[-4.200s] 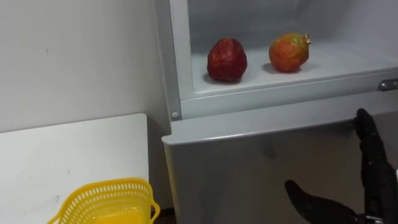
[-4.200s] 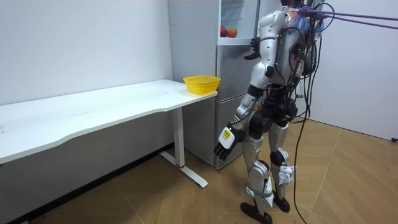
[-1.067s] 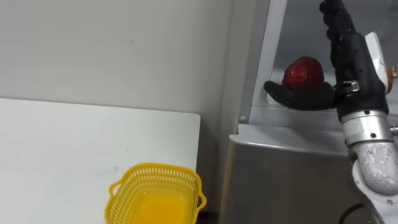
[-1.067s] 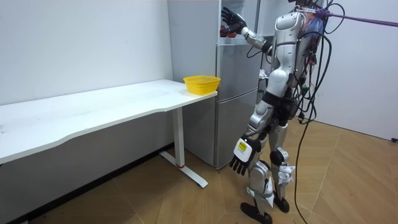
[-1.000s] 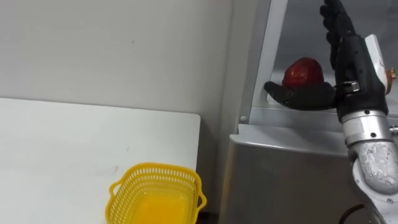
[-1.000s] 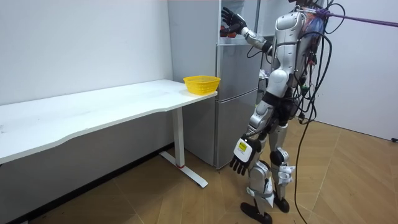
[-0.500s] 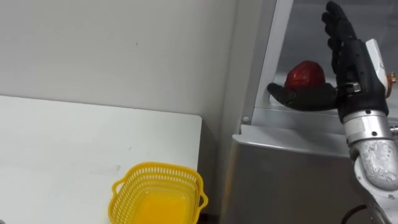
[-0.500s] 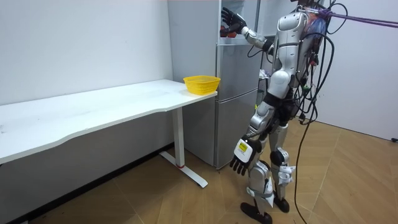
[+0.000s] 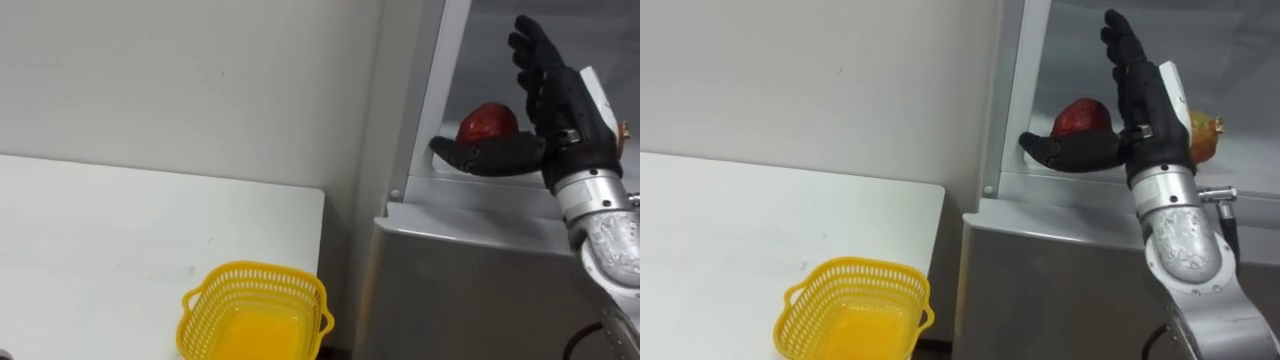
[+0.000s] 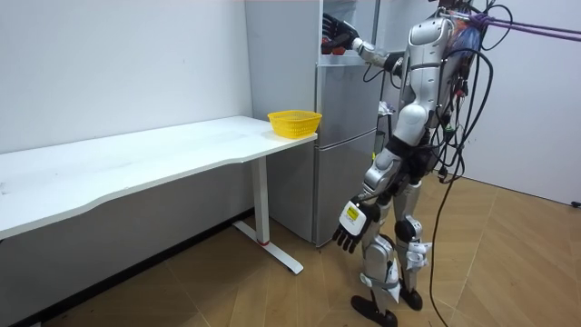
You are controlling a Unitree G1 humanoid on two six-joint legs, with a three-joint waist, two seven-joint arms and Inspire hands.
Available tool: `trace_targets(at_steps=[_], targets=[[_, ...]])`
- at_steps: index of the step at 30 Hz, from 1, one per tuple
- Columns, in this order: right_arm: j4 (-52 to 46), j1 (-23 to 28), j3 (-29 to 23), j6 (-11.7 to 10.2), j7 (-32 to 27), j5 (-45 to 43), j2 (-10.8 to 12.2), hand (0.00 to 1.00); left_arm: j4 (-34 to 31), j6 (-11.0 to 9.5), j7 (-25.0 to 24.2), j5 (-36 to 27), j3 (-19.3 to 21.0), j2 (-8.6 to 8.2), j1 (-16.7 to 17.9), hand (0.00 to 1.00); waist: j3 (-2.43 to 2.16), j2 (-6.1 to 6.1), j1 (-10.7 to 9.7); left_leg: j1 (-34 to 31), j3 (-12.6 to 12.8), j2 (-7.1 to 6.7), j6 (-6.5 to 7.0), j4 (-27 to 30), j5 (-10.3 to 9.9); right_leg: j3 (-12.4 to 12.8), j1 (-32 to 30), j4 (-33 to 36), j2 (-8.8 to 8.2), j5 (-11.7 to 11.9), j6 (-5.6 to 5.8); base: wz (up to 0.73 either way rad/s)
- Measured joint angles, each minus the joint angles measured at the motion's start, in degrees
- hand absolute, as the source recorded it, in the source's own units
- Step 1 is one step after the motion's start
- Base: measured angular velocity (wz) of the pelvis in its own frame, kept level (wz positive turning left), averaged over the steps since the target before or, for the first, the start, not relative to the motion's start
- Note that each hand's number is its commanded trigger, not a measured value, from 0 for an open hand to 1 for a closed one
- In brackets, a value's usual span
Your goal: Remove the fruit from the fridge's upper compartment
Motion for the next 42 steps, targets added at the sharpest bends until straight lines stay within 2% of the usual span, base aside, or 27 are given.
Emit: trace_targets(at_steps=[16,24,29,34,38,42], targets=[[-0.35,-0.02,-0.02,0.08,0.57,7.55,0.00,0.00,0.04,0.40,0.42,-1.18,-0.03,0.00,-0.10,0.00,0.17,0.33,-0.57,-0.38,0.00,0.01,0.00,0.01,-0.01,-0.04,-0.26,-0.05,0.05,0.02,0.01,0.00],[-0.78,-0.27,-0.02,0.08,0.21,7.59,0.00,0.00,0.06,0.39,1.01,-1.19,-0.03,-0.10,-0.09,0.00,0.01,0.89,-0.58,-0.39,0.05,0.00,0.00,0.00,0.00,-0.08,-0.25,-0.05,0.04,0.02,0.01,0.00],[-0.78,-3.21,-0.02,0.08,-0.45,7.66,0.00,0.00,0.02,0.38,1.20,-1.19,-0.02,-0.28,-0.05,0.00,-0.23,1.70,-1.21,-0.30,0.07,-0.01,0.00,-0.10,0.01,-0.10,-0.18,-0.10,0.04,0.02,0.02,0.00],[-0.80,-4.18,-0.02,0.08,-0.78,7.74,0.00,0.00,-0.03,0.34,1.33,-1.19,-0.03,-0.30,-0.17,0.00,-0.26,1.68,-1.38,-0.16,0.09,-0.02,-0.01,-0.11,0.01,-0.10,-0.01,-0.10,0.05,0.03,0.03,0.00],[-0.80,-4.18,-0.02,0.07,-0.99,7.78,0.00,0.00,-0.03,0.32,1.54,-1.20,-0.04,-0.29,-0.14,0.00,-0.21,1.60,-1.37,-0.16,0.09,-0.03,-0.01,-0.11,0.01,-0.11,-0.01,-0.10,0.03,0.04,0.05,0.00],[-0.80,-4.17,-0.01,0.07,-1.13,7.77,0.00,0.00,0.07,0.32,1.63,-1.20,-0.04,-0.32,-0.15,0.00,0.05,1.32,-1.29,-0.13,0.09,-0.01,-0.01,-0.12,0.01,-0.15,0.01,-0.10,0.03,0.04,0.05,0.00]])
